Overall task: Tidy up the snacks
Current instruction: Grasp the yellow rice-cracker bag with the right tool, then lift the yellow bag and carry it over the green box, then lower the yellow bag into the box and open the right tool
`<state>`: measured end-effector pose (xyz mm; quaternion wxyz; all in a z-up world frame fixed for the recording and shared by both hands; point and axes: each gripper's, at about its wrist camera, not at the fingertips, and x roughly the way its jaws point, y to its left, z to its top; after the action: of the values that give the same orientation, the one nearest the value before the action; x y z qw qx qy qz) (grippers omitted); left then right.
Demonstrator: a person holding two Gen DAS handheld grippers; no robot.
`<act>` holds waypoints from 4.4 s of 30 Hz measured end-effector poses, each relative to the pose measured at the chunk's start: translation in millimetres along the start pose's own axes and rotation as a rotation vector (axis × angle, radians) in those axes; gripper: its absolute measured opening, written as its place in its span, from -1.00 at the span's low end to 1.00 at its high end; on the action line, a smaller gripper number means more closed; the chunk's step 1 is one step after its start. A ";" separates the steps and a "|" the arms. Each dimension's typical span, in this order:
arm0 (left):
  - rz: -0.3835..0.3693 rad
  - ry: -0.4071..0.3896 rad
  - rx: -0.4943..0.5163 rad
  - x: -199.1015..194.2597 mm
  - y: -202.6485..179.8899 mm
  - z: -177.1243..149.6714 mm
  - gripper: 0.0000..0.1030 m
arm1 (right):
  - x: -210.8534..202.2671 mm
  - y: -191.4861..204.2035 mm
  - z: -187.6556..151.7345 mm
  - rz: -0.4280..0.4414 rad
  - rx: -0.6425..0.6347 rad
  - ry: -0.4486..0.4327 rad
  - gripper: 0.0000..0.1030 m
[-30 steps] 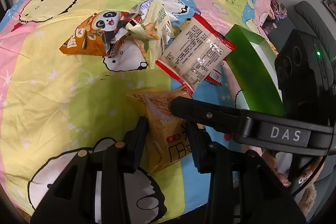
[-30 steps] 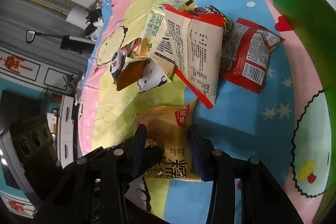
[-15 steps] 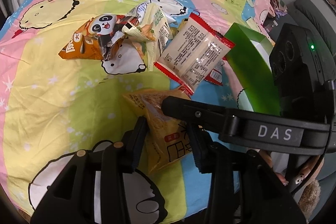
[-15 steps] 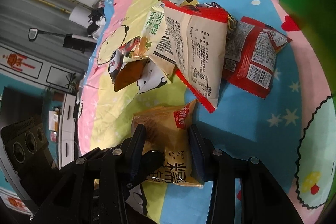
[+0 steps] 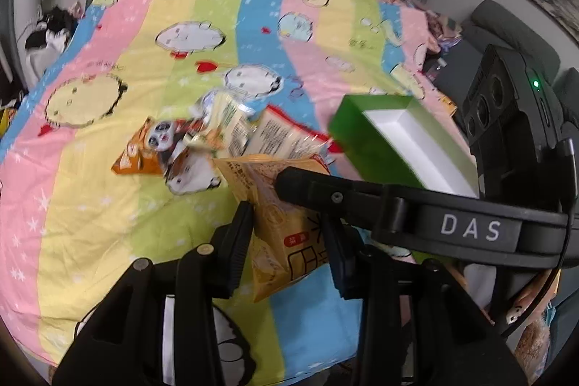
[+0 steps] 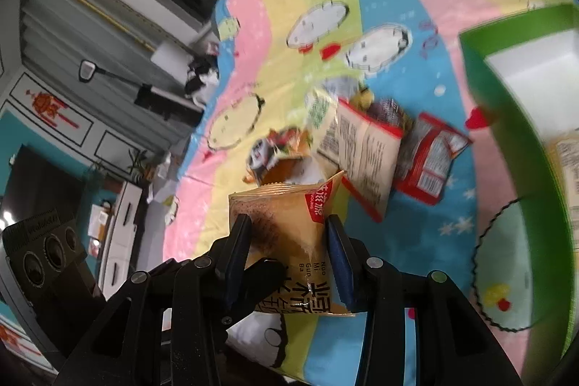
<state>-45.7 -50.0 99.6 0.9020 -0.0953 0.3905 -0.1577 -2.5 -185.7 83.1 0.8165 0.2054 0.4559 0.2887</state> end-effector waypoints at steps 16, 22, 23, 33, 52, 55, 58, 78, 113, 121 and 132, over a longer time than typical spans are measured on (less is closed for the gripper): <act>-0.033 -0.135 0.081 -36.5 -59.9 42.0 -0.30 | -81.4 20.9 21.4 -0.024 -0.066 -0.218 -0.14; -0.093 -0.210 0.073 -49.0 -74.8 65.0 -0.34 | -112.8 39.5 43.9 -0.077 -0.187 -0.280 -0.14; -0.096 -0.215 0.079 -48.5 -78.9 67.1 -0.34 | -116.5 41.6 44.1 -0.096 -0.207 -0.299 -0.14; -0.125 -0.186 0.135 -17.3 -116.1 74.8 -0.33 | -137.4 -2.6 49.0 -0.087 -0.120 -0.364 -0.14; -0.241 -0.064 0.241 49.1 -174.1 84.9 -0.34 | -169.5 -83.5 54.7 -0.195 0.082 -0.434 -0.14; -0.255 -0.037 0.251 59.7 -182.1 85.1 -0.34 | -172.2 -97.7 53.3 -0.205 0.123 -0.433 -0.14; -0.264 -0.016 0.259 69.3 -187.6 84.4 -0.34 | -173.7 -109.2 53.1 -0.214 0.156 -0.432 -0.14; -0.265 0.158 0.241 132.3 -190.9 79.3 -0.34 | -148.0 -166.0 58.0 -0.253 0.333 -0.326 -0.14; -0.235 0.304 0.226 178.6 -192.3 64.3 -0.34 | -119.4 -199.3 54.1 -0.335 0.448 -0.185 -0.13; -0.229 0.323 0.224 184.2 -194.1 62.0 -0.34 | -115.8 -203.5 54.0 -0.349 0.460 -0.166 -0.13; -0.226 0.343 0.223 190.2 -194.9 59.1 -0.36 | -112.5 -205.9 54.5 -0.387 0.467 -0.150 -0.13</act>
<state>79.6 -297.0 68.9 0.8040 -0.0100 0.5050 -0.3138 56.1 -417.9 57.5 0.8184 0.3176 0.4789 -0.0006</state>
